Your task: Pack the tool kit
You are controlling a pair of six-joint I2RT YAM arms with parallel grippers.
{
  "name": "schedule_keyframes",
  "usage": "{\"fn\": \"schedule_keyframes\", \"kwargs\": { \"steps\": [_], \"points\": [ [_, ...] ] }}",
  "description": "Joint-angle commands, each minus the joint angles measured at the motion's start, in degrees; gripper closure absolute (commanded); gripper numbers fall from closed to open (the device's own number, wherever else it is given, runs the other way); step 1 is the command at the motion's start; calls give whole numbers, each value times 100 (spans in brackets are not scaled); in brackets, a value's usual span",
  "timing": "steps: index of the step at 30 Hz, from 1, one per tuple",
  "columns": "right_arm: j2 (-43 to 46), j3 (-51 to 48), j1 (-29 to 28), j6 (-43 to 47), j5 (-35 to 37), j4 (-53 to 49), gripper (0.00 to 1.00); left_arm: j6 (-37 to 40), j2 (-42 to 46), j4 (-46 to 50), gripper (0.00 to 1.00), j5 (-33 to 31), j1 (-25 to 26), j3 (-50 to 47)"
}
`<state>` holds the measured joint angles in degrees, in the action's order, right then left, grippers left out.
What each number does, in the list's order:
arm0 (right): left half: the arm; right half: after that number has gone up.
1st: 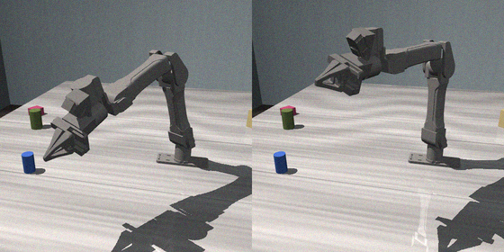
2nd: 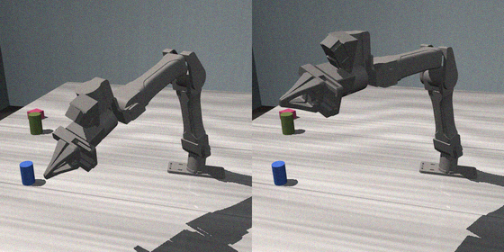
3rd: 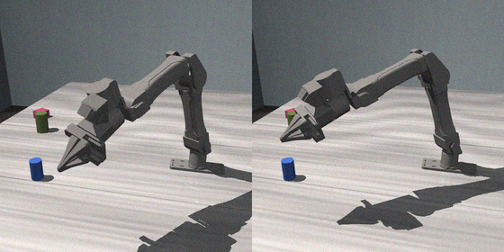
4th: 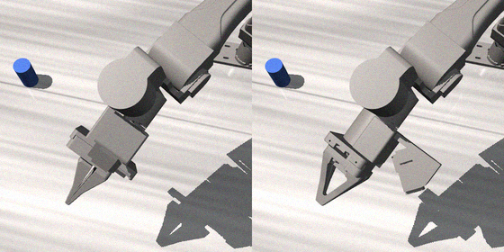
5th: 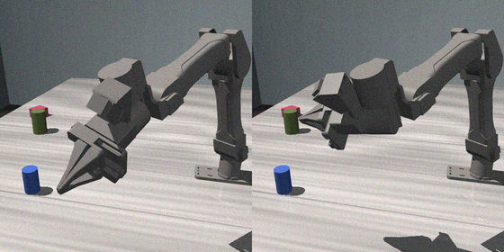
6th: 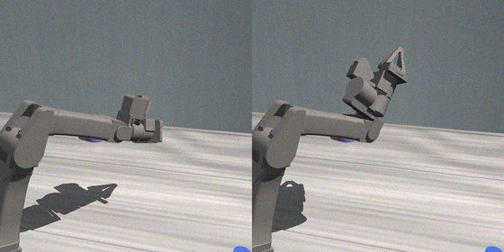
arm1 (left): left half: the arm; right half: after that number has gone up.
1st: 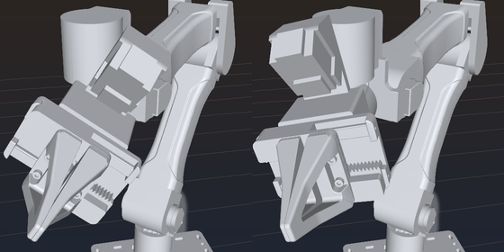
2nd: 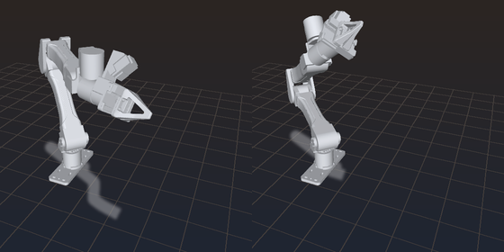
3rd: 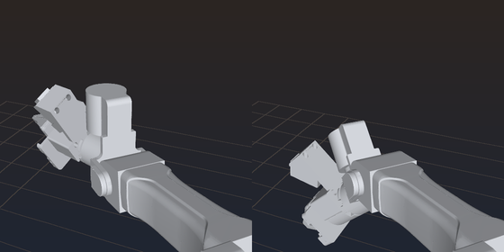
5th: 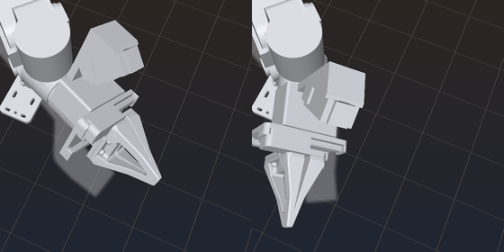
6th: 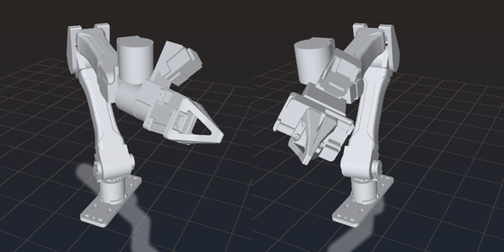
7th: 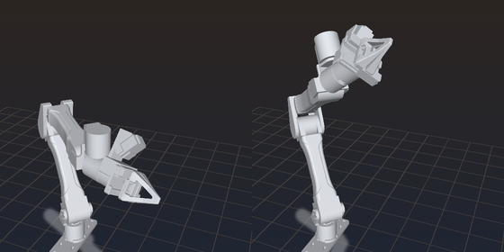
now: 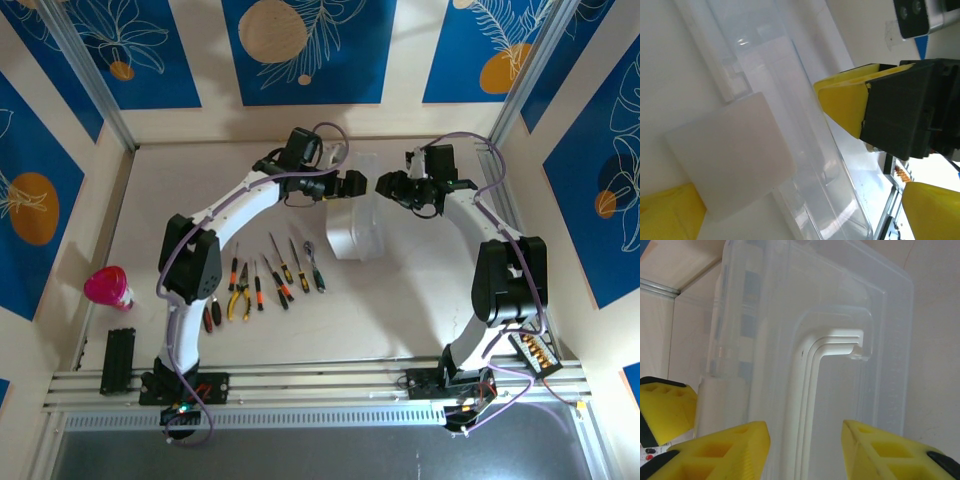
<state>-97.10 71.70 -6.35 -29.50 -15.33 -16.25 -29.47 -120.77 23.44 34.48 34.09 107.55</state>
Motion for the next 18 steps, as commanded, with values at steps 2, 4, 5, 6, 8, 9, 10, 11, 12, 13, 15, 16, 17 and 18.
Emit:
{"fn": "schedule_keyframes", "kwargs": {
  "steps": [2,4,5,6,8,9,10,11,12,13,15,16,17,18],
  "points": [
    [-387,-59,-480,-47,-374,-247,55,-406,-272,-991,0,1513,389,-628],
    [-374,-76,-481,-48,-366,-256,54,-495,-224,-1256,0,1588,383,-792],
    [-370,-93,-481,-47,-365,-256,55,-548,-210,-1395,0,1614,382,-880],
    [-360,-108,-481,-52,-356,-255,55,-603,-185,-1522,0,1648,384,-954],
    [-344,-139,-471,-63,-323,-256,55,-645,-169,-1664,0,1672,373,-1048],
    [-327,-166,-466,-68,-309,-249,55,-685,-161,-1769,0,1684,376,-1121],
    [-319,-193,-455,-83,-295,-230,55,-722,-150,-1851,0,1698,364,-1176],
    [-304,-209,-446,-98,-295,-215,55,-754,-143,-1925,0,1700,357,-1244],
    [-294,-233,-434,-105,-295,-212,55,-803,-132,-2032,0,1709,348,-1321],
    [-285,-238,-429,-109,-295,-204,55,-853,-124,-2157,0,1719,344,-1381],
    [-272,-270,-412,-122,-295,-196,55,-1118,-96,-2840,0,1872,321,-1635],
    [-270,-272,-406,-131,-297,-199,55,-1306,-111,-3198,0,1934,307,-1753],
    [-274,-285,-401,-136,-304,-187,55,-1420,-149,-3380,0,2014,289,-1794],
    [-273,-285,-392,-136,-306,-185,55,-1469,-173,-3504,0,2044,283,-1835]
  ]
}}
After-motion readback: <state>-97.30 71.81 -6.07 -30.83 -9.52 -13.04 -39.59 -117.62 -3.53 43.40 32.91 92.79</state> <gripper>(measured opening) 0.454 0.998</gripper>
